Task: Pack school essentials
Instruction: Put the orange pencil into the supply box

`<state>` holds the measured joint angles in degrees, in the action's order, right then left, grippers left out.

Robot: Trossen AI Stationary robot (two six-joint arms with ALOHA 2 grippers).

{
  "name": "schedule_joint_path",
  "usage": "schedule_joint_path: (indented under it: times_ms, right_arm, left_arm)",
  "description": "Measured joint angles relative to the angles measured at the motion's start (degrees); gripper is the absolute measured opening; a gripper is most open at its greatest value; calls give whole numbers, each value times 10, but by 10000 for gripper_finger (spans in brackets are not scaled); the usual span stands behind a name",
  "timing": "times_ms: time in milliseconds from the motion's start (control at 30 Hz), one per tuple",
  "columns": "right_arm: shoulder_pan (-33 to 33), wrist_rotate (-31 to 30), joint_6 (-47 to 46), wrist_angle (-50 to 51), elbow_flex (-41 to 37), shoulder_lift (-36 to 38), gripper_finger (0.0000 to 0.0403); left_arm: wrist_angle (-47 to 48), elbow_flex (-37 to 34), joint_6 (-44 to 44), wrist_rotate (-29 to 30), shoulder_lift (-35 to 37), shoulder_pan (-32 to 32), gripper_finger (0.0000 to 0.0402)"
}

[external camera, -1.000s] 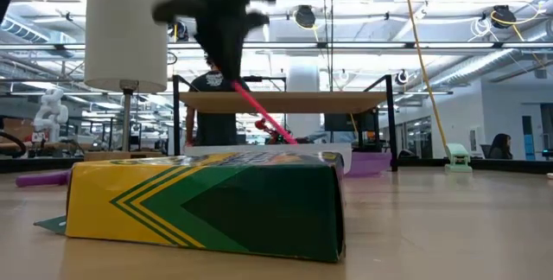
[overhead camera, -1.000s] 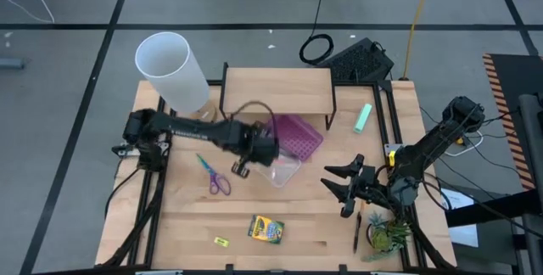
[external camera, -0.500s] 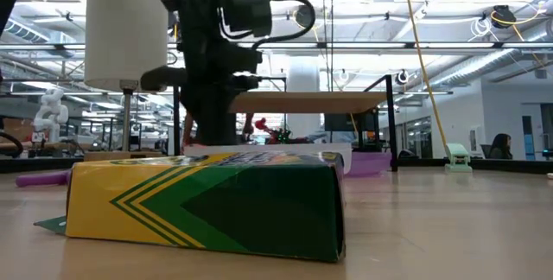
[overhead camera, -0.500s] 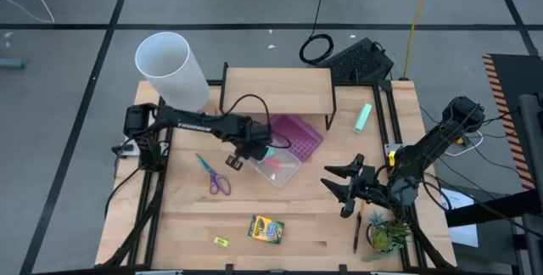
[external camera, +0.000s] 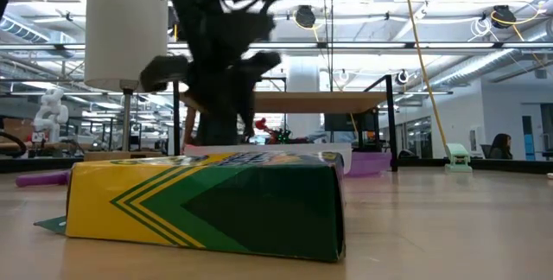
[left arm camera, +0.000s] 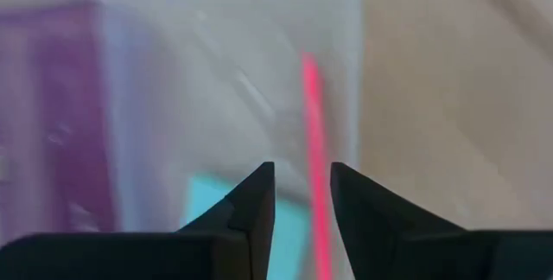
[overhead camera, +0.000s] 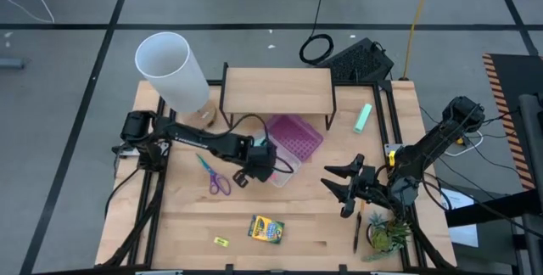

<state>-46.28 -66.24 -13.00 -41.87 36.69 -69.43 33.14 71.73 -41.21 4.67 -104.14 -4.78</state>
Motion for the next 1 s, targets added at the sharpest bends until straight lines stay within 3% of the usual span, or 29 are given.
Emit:
schedule_joint_path:
  times_ms: [267,500,767,867,1000]
  right_arm:
    - [1,-3,-52,22,0,0,185]
    - [2,-89,-81,63,4,0,185]
    - [12,-87,-55,176,105,-58,185]
    - [32,-72,-77,248,165,-98,185]
    - [74,30,-135,346,250,-160,185]
  left_arm:
    - [-129,1,67,16,0,-22,165]
    - [-167,1,119,37,0,-45,235]
    - [-264,1,186,12,0,-74,270]
    - [-251,1,252,13,0,-74,271]
    - [-222,1,363,41,0,-74,271]
